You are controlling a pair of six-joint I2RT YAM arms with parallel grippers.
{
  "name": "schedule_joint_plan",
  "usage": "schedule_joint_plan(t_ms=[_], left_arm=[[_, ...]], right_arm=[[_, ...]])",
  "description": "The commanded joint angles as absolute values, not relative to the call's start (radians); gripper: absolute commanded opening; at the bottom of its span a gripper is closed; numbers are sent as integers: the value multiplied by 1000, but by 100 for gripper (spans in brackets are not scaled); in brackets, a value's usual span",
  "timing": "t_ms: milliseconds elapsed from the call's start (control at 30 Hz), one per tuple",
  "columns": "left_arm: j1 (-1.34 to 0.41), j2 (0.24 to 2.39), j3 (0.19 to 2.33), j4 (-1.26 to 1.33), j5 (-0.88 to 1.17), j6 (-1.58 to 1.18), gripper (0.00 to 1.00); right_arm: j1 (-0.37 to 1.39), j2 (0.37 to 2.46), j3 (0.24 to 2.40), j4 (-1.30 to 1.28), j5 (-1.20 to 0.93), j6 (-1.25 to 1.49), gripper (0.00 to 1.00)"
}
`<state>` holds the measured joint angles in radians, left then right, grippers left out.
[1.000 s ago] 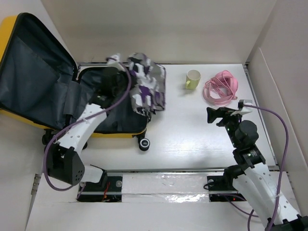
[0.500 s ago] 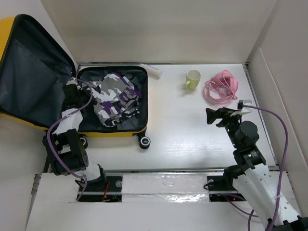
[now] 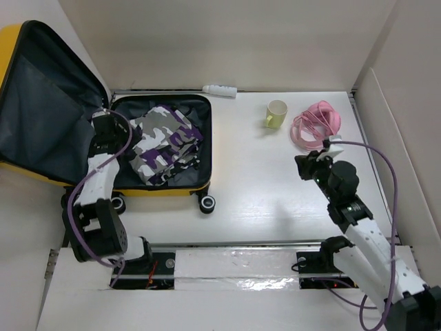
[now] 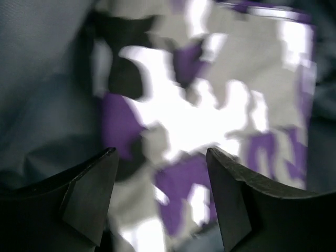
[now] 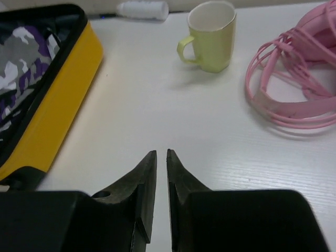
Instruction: Pack the luggage
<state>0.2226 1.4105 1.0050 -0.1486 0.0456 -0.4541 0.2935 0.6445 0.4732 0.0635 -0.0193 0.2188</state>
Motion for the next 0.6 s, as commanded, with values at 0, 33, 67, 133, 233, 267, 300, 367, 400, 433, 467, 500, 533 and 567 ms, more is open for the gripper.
schedule_joint_plan(t_ms=[0, 33, 67, 133, 233, 267, 300, 367, 400, 433, 467, 500, 533, 567], left_arm=[[131, 1231, 1084, -155, 20, -454, 66], [97, 1163, 1083, -146, 9, -445, 65], [33, 1129, 1075, -140, -18, -442, 65], [-18, 1069, 1060, -121, -6, -431, 60], [-51, 930, 1006, -92, 90, -417, 31], [-51, 904, 968, -87, 104, -417, 25], [-51, 879, 948, -83, 115, -420, 9], [-51, 812, 895, -75, 178, -423, 0], [-51, 795, 879, -77, 220, -423, 0], [-51, 761, 867, -84, 242, -425, 0], [-51, 744, 845, -87, 264, -422, 0], [-51, 727, 835, -89, 285, -416, 0], [-51, 695, 827, -94, 313, -402, 2], [-51, 677, 813, -97, 319, -397, 3]], right_arm=[[327, 764, 561, 112, -112, 172, 18], [327, 799, 583, 112, -118, 164, 18], [343, 869, 609, 101, -121, 157, 18], [380, 948, 692, 101, -109, 143, 18], [411, 1139, 826, 129, -120, 114, 18], [411, 1193, 871, 123, -130, 101, 18], [411, 1307, 918, 117, -146, 88, 18], [411, 1428, 1085, 66, -156, 46, 19], [411, 1487, 1151, 46, -160, 26, 21], [411, 1611, 1214, 34, -158, -23, 23], [411, 1673, 1353, 3, -158, -44, 25], [411, 1737, 1432, -39, -161, -72, 33], [411, 1872, 1518, -72, -169, -124, 40], [400, 1946, 1718, -168, -178, -146, 45]])
